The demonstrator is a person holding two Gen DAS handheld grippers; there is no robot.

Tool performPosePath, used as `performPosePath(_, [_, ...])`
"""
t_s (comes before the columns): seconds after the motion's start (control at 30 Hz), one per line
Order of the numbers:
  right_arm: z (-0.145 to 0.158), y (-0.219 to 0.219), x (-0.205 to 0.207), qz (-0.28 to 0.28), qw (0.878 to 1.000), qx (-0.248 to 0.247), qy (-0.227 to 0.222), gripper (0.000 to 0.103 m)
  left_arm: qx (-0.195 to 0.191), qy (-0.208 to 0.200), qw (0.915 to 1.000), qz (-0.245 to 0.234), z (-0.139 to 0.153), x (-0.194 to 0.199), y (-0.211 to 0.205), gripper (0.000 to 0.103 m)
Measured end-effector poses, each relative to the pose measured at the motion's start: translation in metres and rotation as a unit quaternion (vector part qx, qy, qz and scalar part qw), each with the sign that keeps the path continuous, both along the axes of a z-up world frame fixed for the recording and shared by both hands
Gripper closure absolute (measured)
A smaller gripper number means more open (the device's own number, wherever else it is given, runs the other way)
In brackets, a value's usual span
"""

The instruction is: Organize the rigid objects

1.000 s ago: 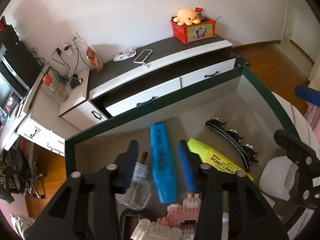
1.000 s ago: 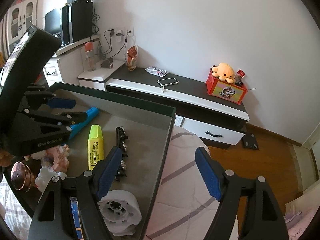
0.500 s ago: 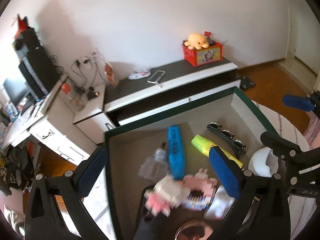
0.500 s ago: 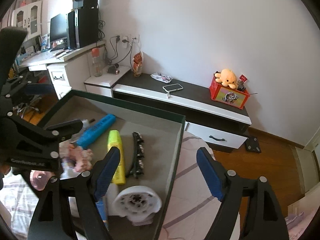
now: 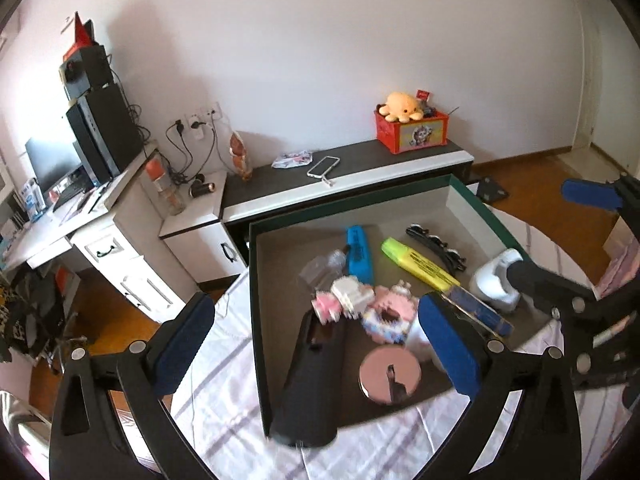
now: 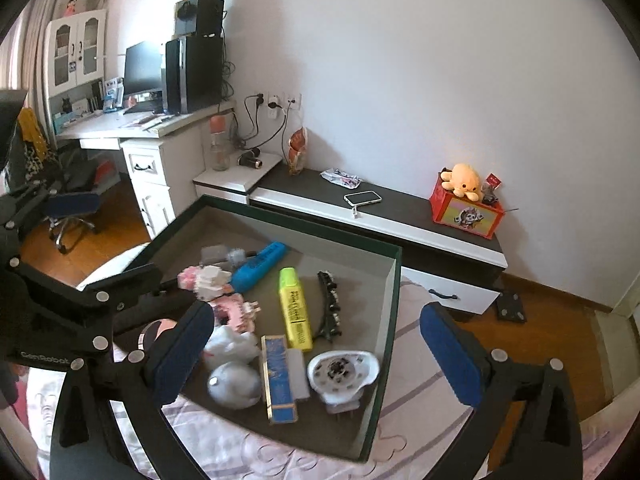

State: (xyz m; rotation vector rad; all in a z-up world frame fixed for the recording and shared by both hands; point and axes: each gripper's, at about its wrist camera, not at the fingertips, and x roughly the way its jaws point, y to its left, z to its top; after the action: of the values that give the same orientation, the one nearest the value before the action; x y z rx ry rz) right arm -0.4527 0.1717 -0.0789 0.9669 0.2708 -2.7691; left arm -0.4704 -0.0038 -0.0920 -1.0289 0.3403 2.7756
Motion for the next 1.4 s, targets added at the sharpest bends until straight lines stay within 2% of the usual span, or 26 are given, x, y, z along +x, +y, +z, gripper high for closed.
performPosePath(0.27, [0.008,-0.005,0.026,-0.006,1.0,-0.002,0.003,0.0,0.004,0.02,0.9998,0.001,0.009,0.043,-0.005,0.0])
performPosePath(0.63, [0.031,-0.011,0.086,-0.008,0.999,-0.012,0.038,0.0,0.048,0.066,0.9966,0.011,0.035,0.113,-0.02,0.0])
performPosePath(0.73, [0.041,-0.014,0.11,-0.005,0.998,-0.021,0.054,0.0,0.029,0.09,0.9952,0.024,0.04,0.137,-0.019,0.0])
performPosePath(0.87, [0.054,-0.019,0.15,-0.004,0.996,-0.022,0.082,0.0,0.013,0.127,0.9911,0.038,0.049,0.178,-0.017,0.0])
performPosePath(1.07, [0.068,-0.02,0.199,-0.004,0.994,-0.034,0.108,0.0,0.032,0.161,0.9851,0.053,0.064,0.232,-0.024,0.0])
performPosePath(1.3, [0.085,-0.024,0.253,-0.005,0.989,-0.038,0.143,0.0,0.021,0.207,0.976,0.065,0.081,0.291,-0.023,0.0])
performPosePath(1.4, [0.096,-0.024,0.274,0.0,0.986,-0.045,0.159,0.0,0.032,0.225,0.9715,0.067,0.09,0.313,-0.026,0.0])
